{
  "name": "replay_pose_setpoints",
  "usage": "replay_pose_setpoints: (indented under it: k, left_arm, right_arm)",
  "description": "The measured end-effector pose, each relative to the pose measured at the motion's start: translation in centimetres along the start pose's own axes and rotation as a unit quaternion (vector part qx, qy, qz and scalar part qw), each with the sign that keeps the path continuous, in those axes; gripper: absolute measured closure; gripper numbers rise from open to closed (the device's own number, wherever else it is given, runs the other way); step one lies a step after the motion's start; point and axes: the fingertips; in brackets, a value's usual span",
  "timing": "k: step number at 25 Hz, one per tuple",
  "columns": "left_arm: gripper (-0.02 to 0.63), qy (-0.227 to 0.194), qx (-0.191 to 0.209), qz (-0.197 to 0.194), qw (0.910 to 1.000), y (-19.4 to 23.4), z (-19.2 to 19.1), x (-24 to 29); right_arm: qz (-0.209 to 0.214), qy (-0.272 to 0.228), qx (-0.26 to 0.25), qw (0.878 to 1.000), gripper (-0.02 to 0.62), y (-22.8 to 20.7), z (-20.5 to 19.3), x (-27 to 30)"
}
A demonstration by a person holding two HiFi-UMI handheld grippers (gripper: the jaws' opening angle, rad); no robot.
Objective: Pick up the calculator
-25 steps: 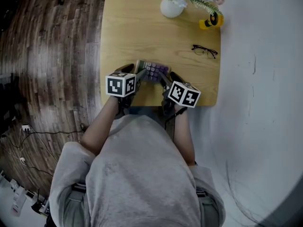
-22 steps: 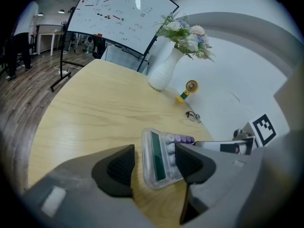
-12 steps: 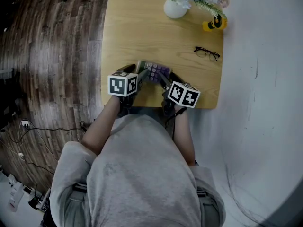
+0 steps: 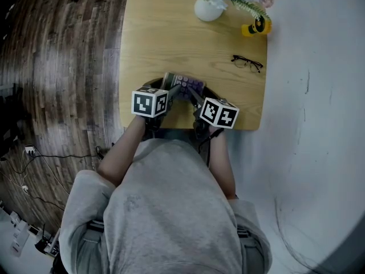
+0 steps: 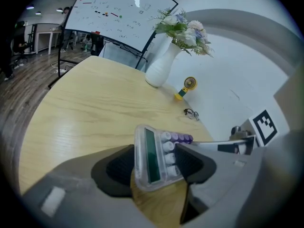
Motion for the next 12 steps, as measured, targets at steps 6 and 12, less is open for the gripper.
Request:
replay_pose_setpoints:
  k: [6, 12]
  left_arm:
    - [0.333, -0.004, -0.013, 0.001, 0.9999, 0.09, -0.12, 0.09]
    - [0.341, -0.006, -0.01, 0.003, 0.9999, 0.21, 0.33, -0.37]
  right_arm:
    - [0.005, 0.007, 0.013, 1.0, 0.304, -0.08, -0.06, 0.1]
    - [-0.004, 0.011, -0.003, 1.0, 0.314, 0.47, 0.19, 0.14]
Point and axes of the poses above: the fingertips, and each gripper's own axes: x forward along the fingers, y to its left, z out of its top, and after that the axes turned 11 degrees about -z, right-handed
